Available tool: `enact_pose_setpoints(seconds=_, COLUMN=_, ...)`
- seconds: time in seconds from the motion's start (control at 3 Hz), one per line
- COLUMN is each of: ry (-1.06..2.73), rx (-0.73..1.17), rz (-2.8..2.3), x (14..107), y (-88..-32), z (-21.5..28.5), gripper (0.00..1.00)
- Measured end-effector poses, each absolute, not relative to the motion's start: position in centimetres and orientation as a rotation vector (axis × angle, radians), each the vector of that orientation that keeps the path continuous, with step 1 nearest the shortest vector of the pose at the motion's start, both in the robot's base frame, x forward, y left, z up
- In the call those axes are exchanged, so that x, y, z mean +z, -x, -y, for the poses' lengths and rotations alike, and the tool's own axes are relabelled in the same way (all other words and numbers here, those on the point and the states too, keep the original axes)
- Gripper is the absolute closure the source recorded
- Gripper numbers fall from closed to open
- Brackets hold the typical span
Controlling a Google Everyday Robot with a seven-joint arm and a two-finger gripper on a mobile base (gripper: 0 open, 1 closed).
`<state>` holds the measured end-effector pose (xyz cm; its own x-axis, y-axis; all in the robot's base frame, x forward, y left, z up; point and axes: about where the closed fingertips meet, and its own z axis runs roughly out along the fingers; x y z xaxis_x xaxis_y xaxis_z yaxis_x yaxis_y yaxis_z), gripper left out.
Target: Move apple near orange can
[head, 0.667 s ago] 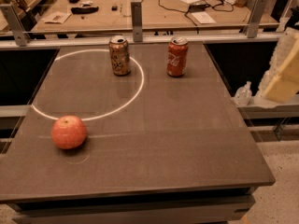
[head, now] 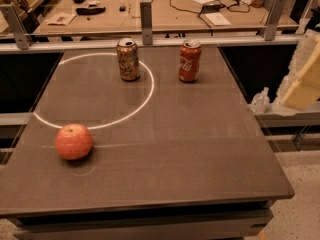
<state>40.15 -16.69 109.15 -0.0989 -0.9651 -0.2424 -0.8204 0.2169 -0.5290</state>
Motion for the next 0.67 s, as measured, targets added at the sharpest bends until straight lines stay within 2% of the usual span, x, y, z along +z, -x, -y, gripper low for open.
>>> enact_pose_setpoints(seconds=0.67, ry=1.587, rx=-0.265, rz=-1.964, x=108.83, y=-39.54, z=15.97, gripper=0.00)
